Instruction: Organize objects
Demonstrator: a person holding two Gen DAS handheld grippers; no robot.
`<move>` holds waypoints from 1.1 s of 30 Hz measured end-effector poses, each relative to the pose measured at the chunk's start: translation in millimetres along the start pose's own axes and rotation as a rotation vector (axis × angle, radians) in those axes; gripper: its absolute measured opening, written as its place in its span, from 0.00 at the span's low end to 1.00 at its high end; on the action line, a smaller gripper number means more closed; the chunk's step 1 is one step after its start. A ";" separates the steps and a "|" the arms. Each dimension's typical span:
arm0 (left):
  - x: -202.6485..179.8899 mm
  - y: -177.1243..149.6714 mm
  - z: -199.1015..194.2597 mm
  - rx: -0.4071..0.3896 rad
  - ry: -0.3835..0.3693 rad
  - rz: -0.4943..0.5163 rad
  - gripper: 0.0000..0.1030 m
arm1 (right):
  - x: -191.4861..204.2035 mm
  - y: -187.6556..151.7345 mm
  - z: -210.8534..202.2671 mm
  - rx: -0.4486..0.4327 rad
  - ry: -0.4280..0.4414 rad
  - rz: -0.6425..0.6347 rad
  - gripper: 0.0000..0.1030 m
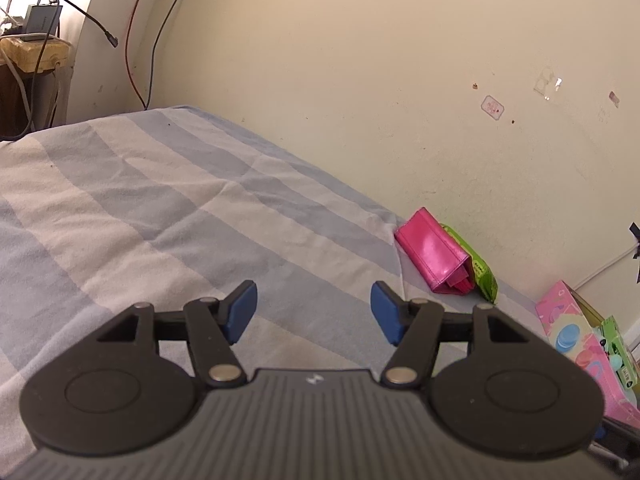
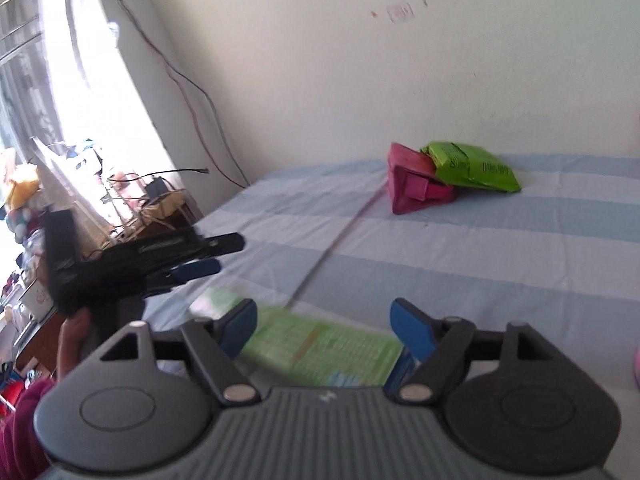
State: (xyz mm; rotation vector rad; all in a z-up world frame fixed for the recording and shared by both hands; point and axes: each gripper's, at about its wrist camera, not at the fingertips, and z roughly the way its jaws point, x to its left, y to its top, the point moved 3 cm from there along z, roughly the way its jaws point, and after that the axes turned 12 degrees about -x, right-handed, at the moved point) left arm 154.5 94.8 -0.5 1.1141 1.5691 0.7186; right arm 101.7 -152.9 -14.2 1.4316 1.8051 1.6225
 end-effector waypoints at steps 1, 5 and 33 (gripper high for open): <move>1.2 1.2 -4.1 -0.006 -0.001 -0.002 0.63 | 6.3 -2.9 -7.0 -0.018 -0.010 -0.047 0.80; -2.3 5.4 -34.2 -0.016 -0.037 0.049 0.63 | 27.8 -15.1 -22.0 0.005 -0.023 -0.260 0.91; -191.1 -20.6 -45.9 0.162 -0.465 0.154 0.67 | -20.8 13.0 -123.5 -0.138 -0.302 -0.280 0.73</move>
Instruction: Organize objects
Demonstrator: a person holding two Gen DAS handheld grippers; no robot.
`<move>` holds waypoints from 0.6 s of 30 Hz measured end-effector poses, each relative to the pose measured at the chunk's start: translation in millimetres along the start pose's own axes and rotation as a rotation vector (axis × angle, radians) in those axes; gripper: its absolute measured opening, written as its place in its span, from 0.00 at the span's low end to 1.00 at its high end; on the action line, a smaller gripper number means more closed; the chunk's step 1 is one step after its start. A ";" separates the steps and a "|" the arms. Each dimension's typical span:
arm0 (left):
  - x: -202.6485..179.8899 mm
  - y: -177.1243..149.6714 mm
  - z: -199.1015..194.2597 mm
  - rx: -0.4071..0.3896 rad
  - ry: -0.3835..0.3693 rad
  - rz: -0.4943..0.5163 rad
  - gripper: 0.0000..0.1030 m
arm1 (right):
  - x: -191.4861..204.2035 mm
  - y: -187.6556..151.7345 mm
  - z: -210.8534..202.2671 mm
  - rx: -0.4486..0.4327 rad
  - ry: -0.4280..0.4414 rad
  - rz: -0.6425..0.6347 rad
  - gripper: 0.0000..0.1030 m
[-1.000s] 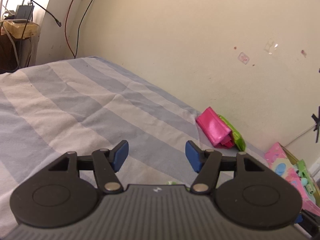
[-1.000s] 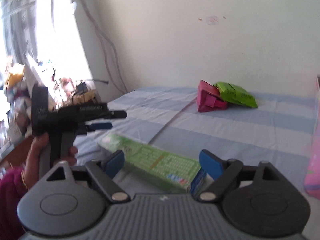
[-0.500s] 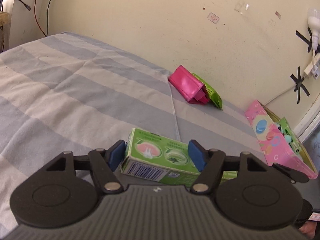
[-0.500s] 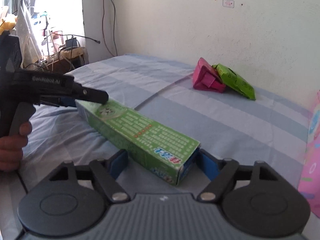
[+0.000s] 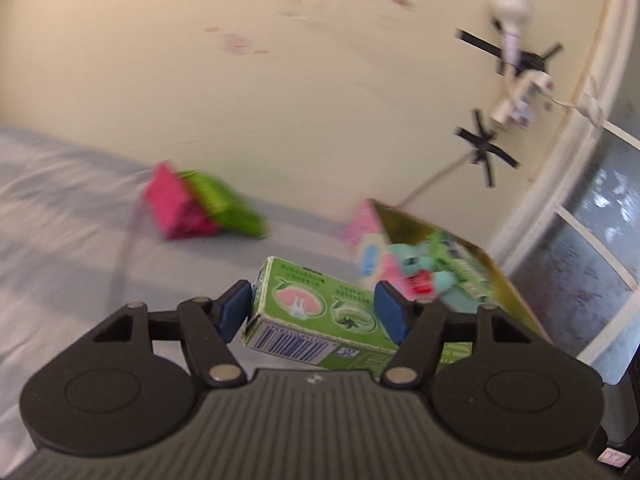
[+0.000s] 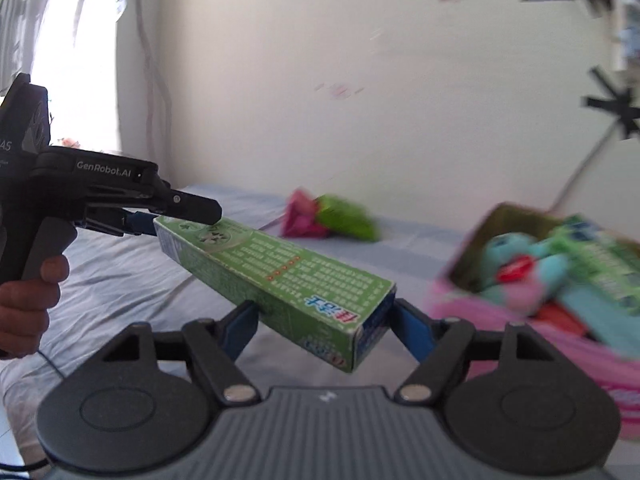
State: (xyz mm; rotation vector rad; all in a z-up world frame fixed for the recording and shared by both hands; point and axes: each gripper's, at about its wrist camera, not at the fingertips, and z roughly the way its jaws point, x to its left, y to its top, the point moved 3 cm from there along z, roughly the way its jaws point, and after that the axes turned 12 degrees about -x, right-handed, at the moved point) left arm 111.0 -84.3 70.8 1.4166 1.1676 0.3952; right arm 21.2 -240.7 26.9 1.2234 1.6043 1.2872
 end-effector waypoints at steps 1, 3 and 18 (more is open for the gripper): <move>-18.8 1.4 11.5 0.000 -0.031 0.026 0.67 | -15.2 4.9 -8.9 -0.018 -0.031 -0.003 0.73; -48.8 0.8 34.9 0.012 -0.075 0.051 0.67 | -46.5 11.6 -24.9 -0.047 -0.087 -0.002 0.73; -118.6 -36.4 91.6 0.083 -0.078 0.200 0.65 | -187.0 -40.3 -58.5 -0.138 -0.373 0.149 0.89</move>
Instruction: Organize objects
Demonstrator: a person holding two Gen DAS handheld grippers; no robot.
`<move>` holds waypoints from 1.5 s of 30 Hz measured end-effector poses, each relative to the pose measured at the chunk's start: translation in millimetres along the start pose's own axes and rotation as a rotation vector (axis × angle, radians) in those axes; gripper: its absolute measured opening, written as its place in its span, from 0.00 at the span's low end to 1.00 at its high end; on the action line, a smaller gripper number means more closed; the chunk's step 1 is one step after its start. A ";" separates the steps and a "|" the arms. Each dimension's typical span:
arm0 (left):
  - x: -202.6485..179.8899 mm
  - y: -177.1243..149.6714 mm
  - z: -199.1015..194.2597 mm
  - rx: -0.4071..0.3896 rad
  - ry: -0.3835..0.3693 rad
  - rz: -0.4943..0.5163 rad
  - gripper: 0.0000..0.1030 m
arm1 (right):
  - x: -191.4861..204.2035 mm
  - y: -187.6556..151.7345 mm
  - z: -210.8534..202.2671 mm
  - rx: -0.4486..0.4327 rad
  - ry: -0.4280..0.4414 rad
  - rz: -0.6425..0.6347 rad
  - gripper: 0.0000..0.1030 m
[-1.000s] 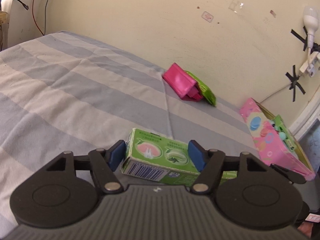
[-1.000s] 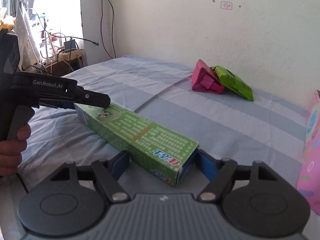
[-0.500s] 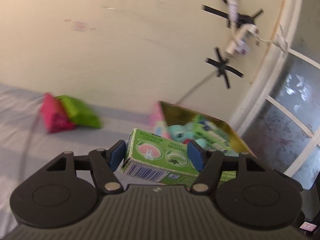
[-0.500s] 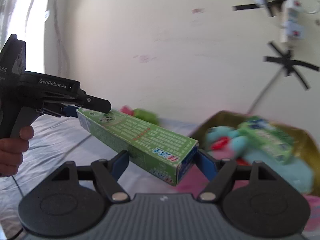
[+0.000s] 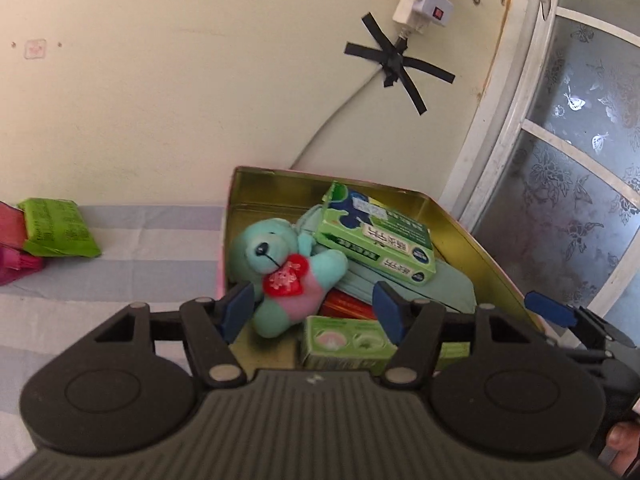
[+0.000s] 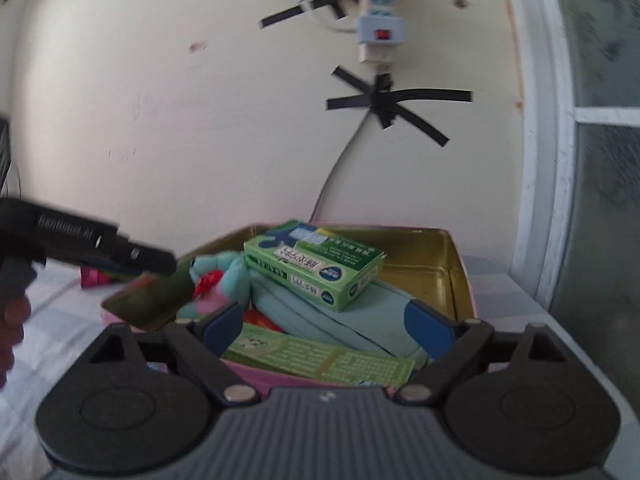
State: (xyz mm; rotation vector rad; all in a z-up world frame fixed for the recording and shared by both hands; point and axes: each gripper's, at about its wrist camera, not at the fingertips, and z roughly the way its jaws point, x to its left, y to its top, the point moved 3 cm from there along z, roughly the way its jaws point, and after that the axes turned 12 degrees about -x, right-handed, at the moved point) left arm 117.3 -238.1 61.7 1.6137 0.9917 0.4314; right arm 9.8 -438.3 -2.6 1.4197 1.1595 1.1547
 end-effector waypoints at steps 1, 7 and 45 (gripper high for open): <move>2.8 1.7 -4.9 -0.013 0.010 0.011 0.65 | -3.5 0.1 -1.9 -0.011 -0.005 0.038 0.89; 52.6 -3.5 -49.3 -0.064 0.138 0.065 0.66 | 2.3 11.1 -2.7 -0.052 0.034 0.153 0.88; 304.8 -34.0 -131.6 -0.135 0.623 -0.357 0.67 | 369.8 -49.5 185.6 0.345 0.501 -0.327 0.46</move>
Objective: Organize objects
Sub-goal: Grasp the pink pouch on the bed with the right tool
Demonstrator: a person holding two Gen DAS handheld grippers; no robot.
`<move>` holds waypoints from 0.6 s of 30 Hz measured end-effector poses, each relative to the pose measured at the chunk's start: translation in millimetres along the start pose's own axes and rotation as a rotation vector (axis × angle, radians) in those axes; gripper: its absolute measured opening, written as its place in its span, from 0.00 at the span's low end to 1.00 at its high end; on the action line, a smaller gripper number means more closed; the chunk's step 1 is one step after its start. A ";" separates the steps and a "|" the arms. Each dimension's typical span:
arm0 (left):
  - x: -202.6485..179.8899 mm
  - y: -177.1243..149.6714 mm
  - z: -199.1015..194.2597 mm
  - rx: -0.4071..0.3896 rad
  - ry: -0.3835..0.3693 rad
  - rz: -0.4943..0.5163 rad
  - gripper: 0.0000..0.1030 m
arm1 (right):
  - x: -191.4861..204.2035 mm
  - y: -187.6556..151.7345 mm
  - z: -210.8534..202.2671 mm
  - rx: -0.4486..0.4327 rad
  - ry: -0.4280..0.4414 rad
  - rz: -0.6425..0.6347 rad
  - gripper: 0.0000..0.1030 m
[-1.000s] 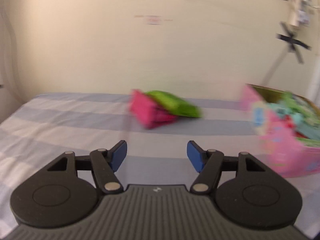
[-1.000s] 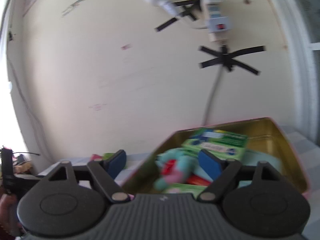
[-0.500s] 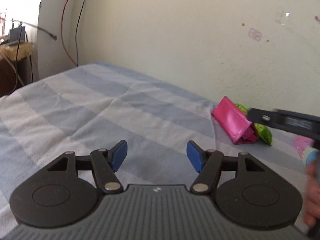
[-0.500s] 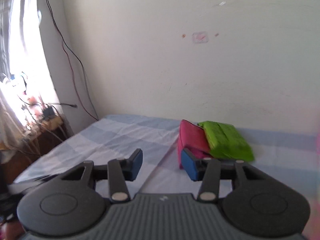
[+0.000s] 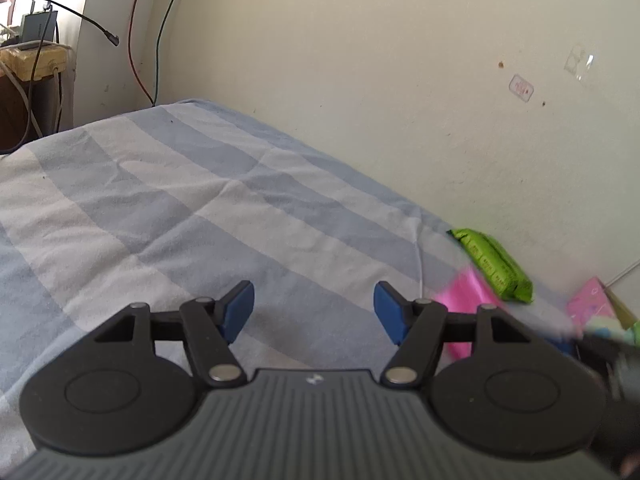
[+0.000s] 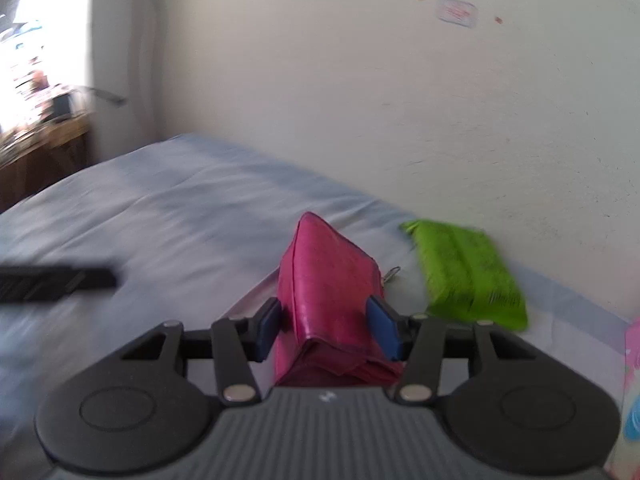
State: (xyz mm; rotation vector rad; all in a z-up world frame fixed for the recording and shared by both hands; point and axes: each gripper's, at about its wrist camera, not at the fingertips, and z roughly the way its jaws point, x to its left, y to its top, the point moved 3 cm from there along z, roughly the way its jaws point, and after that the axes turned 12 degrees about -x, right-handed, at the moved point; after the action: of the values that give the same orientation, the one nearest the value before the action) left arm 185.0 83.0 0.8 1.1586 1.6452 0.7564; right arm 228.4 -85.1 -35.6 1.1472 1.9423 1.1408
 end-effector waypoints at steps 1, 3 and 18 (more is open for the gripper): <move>0.6 0.0 -0.3 -0.003 -0.010 -0.007 0.67 | 8.1 -7.0 -19.1 0.001 0.033 -0.025 0.46; -2.1 -1.1 -0.3 0.000 -0.044 -0.006 0.67 | 24.7 -24.9 -63.8 -0.001 0.097 -0.092 0.47; -72.6 -38.2 -74.8 0.059 -0.457 0.190 0.67 | -5.2 -115.8 -253.5 -0.120 0.041 0.306 0.73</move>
State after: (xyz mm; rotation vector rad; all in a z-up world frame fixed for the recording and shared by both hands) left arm 109.1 4.1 19.5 1.4235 1.1953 0.5113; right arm -19.1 -212.8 -25.1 1.3981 1.7404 1.4283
